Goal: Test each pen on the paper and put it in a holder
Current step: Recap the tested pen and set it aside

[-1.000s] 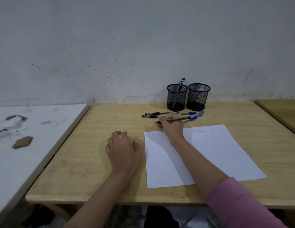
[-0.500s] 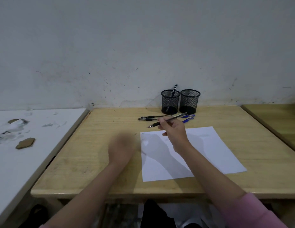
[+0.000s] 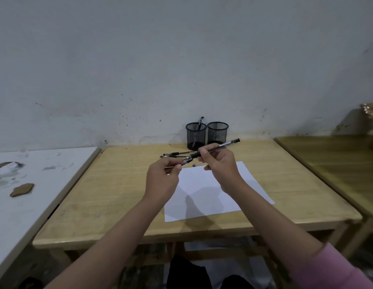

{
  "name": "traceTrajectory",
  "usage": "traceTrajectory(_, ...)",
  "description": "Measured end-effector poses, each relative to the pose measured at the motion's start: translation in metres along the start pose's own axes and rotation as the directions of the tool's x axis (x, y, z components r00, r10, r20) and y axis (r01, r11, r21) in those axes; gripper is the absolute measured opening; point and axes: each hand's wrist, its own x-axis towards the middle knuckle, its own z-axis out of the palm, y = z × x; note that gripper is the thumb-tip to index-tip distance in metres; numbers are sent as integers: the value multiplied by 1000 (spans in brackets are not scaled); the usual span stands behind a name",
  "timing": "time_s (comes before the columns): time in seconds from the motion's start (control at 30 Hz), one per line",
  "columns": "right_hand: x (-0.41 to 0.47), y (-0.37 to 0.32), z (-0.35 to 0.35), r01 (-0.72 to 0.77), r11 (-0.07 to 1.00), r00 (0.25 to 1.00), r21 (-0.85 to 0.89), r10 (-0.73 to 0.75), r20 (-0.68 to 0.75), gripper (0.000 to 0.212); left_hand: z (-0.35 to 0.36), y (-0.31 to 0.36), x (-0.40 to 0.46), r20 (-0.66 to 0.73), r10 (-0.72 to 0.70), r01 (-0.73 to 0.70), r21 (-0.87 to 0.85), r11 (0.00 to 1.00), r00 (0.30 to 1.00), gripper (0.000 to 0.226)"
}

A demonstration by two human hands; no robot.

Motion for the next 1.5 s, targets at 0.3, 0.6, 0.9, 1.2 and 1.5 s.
traceTrajectory(0.3, -11, -18, -23, 49, 999, 997, 19, -47, -57, 17, 7, 17, -10, 40, 45, -42, -58, 997, 998, 23)
traceTrajectory(0.6, -22, -20, -24, 45, 999, 999, 22, -45, 0, 18, 8, 29, -19, 98, 111, -105, -64, 992, 989, 18)
traceTrajectory(0.9, -27, -25, -28, 25, 991, 997, 133, -34, 71, 13, 6, 38, -27, 69, 161, -157, -67, 985, 984, 17)
traceTrajectory(1.2, -25, -30, -25, 14, 986, 996, 168, -29, 86, 13, 6, 45, -23, 20, 254, -254, 2, 967, 967, 18)
traceTrajectory(1.5, -22, -30, -15, -94, 984, 995, 149, 87, 54, 12, 4, 42, -20, -3, 257, -256, 19, 966, 967, 16)
